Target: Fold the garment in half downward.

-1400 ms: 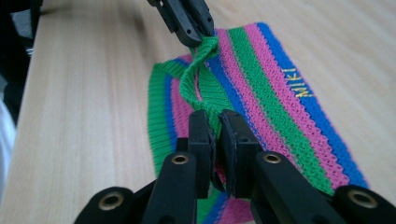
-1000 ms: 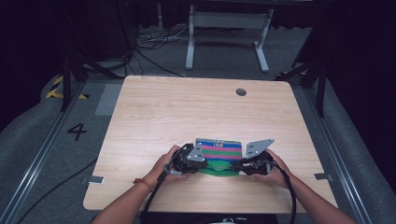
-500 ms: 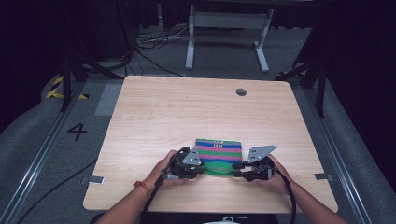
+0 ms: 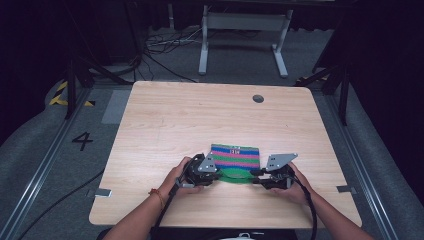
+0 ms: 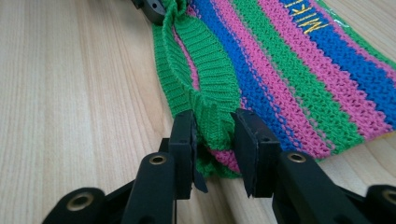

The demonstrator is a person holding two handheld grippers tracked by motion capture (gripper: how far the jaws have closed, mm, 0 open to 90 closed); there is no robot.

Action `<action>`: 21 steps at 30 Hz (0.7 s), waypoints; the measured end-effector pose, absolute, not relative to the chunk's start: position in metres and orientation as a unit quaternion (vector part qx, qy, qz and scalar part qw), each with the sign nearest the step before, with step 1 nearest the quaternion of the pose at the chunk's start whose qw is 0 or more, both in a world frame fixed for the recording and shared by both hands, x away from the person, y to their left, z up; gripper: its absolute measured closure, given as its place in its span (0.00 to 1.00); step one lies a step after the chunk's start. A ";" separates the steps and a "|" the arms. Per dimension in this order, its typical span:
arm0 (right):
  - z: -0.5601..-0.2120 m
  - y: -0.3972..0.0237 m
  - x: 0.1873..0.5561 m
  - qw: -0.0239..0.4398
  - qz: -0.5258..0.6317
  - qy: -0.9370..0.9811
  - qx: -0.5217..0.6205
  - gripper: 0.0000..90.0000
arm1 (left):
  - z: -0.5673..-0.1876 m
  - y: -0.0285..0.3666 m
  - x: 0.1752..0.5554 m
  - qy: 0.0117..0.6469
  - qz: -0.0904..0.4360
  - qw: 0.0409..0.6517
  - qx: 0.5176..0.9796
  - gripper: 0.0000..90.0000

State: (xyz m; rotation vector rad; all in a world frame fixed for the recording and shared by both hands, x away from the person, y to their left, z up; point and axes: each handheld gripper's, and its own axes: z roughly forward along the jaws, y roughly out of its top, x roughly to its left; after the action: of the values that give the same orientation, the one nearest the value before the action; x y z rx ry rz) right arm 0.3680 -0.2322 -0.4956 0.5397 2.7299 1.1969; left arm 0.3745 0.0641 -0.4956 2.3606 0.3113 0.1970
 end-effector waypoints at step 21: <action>-0.475 -0.242 0.361 0.079 0.374 0.906 0.182 0.61 | -0.473 0.076 0.366 0.130 0.084 0.365 0.918 0.53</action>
State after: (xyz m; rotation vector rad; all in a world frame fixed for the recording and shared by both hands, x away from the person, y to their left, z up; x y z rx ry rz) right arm 0.3605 -0.2417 -0.4752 0.5461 2.7107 1.1185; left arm 0.3665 0.0763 -0.4730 2.3601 0.3340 0.2164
